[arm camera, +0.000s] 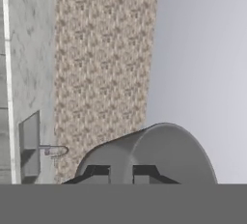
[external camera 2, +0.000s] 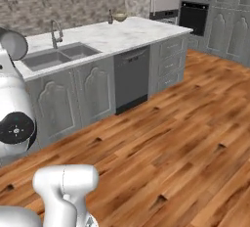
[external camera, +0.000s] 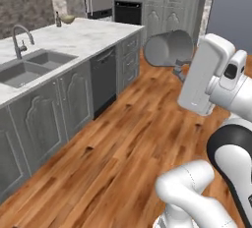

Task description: There is a bowl on the dining counter. Grab a lemon wedge from the fridge and place it in the bowl. Then get the liquor bottle and glass cup from the cabinet and place them next to the bowl.

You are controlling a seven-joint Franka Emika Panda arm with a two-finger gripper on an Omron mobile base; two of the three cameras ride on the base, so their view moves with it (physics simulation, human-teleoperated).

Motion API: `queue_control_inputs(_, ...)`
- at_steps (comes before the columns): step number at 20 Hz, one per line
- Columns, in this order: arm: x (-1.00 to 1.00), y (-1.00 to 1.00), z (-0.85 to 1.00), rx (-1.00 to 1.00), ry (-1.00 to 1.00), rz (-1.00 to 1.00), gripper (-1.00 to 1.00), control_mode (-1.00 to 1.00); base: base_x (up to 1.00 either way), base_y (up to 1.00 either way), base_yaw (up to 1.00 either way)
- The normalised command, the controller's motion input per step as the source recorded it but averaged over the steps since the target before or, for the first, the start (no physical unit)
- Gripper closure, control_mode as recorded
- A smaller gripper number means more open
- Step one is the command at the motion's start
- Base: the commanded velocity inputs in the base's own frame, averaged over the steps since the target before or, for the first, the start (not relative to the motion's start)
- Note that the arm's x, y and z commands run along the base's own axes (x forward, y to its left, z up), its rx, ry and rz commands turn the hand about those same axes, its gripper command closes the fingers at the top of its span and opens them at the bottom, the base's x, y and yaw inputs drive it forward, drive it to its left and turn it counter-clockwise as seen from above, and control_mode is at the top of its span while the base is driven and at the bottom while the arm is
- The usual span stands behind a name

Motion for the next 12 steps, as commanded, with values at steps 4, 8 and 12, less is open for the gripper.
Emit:
queue_control_inputs(4,0.0,0.0,0.0,0.0,0.0,0.0,1.0,1.0,0.83,-0.99,0.26)
queue_control_inputs(8,0.0,0.0,0.0,0.0,0.0,0.0,1.0,1.0,0.98,-1.0,0.18)
queue_control_inputs(12,0.0,0.0,0.0,0.0,0.0,0.0,1.0,1.0,0.99,-1.0,0.16)
